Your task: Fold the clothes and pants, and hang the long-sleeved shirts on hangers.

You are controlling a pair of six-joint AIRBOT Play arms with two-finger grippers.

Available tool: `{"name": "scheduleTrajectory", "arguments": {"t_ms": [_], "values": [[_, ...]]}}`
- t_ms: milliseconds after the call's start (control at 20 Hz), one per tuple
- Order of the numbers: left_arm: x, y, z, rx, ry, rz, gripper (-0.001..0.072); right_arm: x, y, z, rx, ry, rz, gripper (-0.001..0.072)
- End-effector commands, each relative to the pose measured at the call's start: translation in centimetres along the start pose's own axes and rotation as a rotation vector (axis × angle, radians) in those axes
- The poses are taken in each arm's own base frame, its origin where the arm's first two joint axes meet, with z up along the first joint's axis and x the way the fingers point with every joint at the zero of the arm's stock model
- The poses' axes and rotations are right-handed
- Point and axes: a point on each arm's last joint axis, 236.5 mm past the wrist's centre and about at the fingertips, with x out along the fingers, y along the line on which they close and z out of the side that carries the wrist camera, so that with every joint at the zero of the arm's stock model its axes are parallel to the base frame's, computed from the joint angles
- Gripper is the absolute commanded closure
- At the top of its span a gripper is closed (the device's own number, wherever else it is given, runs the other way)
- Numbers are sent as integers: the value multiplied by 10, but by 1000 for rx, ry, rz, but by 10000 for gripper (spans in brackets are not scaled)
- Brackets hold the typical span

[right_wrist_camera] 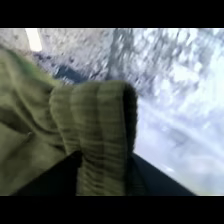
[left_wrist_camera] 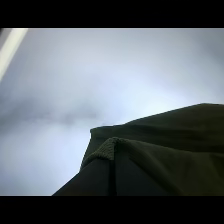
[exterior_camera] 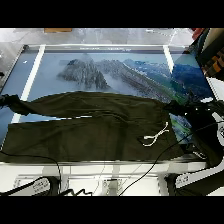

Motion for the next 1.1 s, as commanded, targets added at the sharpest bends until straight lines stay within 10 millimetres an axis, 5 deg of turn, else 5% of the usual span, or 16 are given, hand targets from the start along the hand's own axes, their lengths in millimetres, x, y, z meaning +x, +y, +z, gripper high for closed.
{"name": "scheduleTrajectory", "arguments": {"t_ms": [0,100,300,550,800,950,1050], "values": [[0,2,6,1,-26,7,691,-6,9,14,-61,-31,15,498],[0,2,6,0,-27,7,691,-9,16,25,-77,-70,33,674],[-2,-6,20,-119,-82,-27,691,-31,29,71,-129,-202,30,676],[-15,-23,81,-158,-261,-59,692,-78,31,141,-89,-455,-50,676],[-9,-73,145,-103,-371,-135,693,-92,26,151,-103,-500,-100,676],[-22,-94,193,-82,-461,-168,693,-91,21,149,-76,-490,-115,676],[-29,-95,191,-75,-434,-180,694,-92,19,150,-78,-491,-121,676]]}}
